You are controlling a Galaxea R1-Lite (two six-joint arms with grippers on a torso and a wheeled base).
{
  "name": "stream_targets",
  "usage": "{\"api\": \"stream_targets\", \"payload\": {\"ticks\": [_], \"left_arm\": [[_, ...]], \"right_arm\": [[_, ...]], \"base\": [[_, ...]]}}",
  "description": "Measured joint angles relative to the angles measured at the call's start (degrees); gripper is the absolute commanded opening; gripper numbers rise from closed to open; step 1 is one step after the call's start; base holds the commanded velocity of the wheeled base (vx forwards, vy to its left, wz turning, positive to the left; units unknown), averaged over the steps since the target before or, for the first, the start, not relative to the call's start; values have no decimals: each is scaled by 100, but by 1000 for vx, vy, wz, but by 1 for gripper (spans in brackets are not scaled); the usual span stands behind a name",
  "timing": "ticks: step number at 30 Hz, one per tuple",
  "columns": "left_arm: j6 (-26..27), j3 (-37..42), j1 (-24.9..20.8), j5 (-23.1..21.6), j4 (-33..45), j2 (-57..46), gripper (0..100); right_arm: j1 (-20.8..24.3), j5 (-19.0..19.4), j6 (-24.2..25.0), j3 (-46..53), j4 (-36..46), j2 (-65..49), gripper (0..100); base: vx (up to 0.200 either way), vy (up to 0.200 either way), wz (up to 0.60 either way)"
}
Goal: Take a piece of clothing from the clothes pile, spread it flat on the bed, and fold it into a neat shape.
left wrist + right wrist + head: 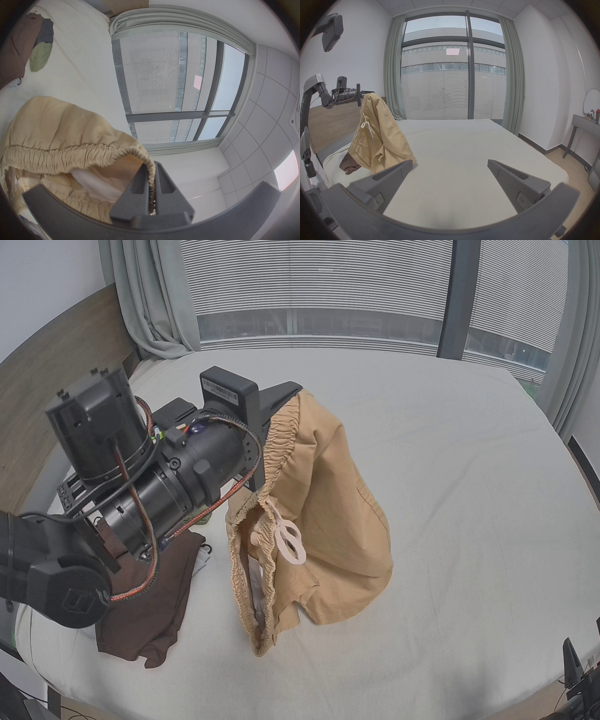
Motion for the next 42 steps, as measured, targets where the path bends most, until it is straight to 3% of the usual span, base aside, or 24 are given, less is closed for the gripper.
{"api": "stream_targets", "payload": {"ticks": [15, 42], "left_arm": [[-2, -446, -322, 13, 177, 328, 0], [-2, -786, -488, 27, 290, 611, 0]], "right_arm": [[0, -2, 2, 0, -1, 0, 100], [-1, -2, 2, 0, 0, 0, 100]], "base": [[0, 0, 0], [0, 0, 0]]}}
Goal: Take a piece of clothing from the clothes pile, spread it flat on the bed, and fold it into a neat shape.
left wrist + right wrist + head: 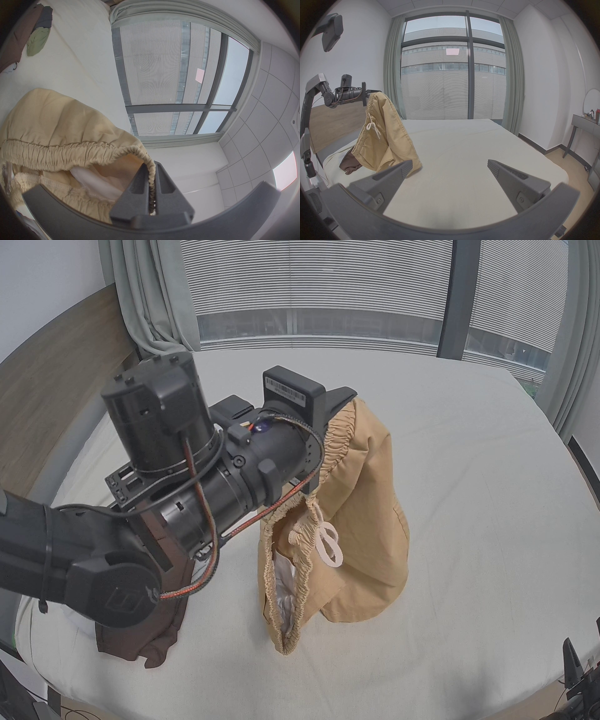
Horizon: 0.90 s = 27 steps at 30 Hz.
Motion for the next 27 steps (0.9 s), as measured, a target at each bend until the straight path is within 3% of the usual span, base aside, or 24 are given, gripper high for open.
{"api": "stream_targets", "payload": {"ticks": [27], "left_arm": [[0, -772, -240, -49, 467, 334, 0]], "right_arm": [[0, 0, 0, 0, 0, 0, 100]], "base": [[0, 0, 0]]}}
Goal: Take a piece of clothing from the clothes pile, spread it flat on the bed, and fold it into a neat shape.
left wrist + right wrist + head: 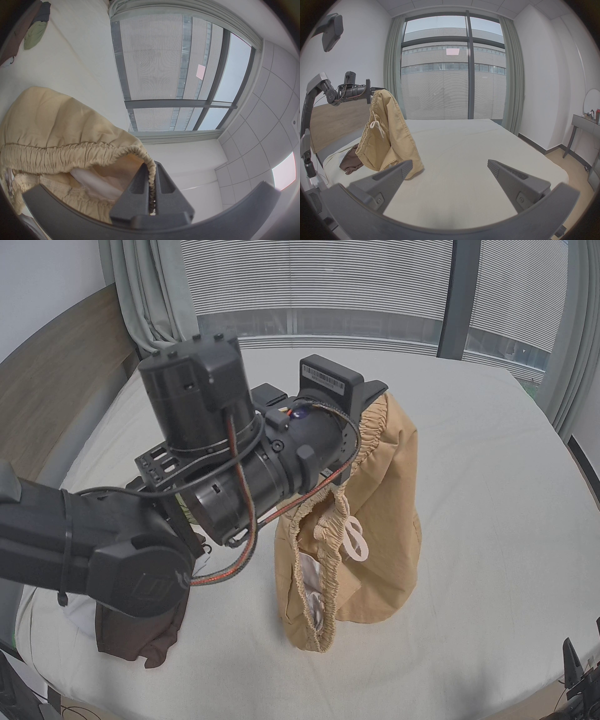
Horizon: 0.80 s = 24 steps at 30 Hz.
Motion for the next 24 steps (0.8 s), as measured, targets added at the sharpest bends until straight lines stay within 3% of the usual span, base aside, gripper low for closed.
{"api": "stream_targets", "payload": {"ticks": [10, 24], "left_arm": [[-71, -501, -168, -57, 338, 83, 0], [-1182, -1348, -494, -128, 923, 80, 0]], "right_arm": [[1, 0, 0, 0, -1, 0, 100], [1, 0, 0, 0, -1, 0, 100]], "base": [[0, 0, 0], [0, 0, 0]]}}
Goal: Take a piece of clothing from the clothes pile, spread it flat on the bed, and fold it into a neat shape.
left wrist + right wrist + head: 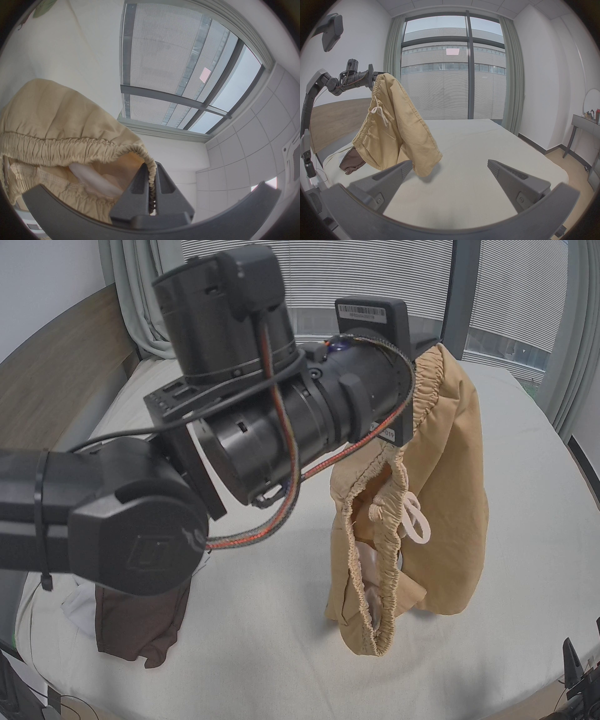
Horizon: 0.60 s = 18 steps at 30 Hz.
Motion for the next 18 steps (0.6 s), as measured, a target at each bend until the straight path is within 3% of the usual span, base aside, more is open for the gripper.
{"api": "stream_targets", "payload": {"ticks": [6, 18], "left_arm": [[-311, 150, -11, -18, -40, 9, 0], [-319, 1519, 540, -21, -741, -144, 0]], "right_arm": [[-1, 2, 0, 0, 0, 0, 100], [-1, 0, 0, 0, 0, 0, 100]], "base": [[0, 0, 0], [0, 0, 0]]}}
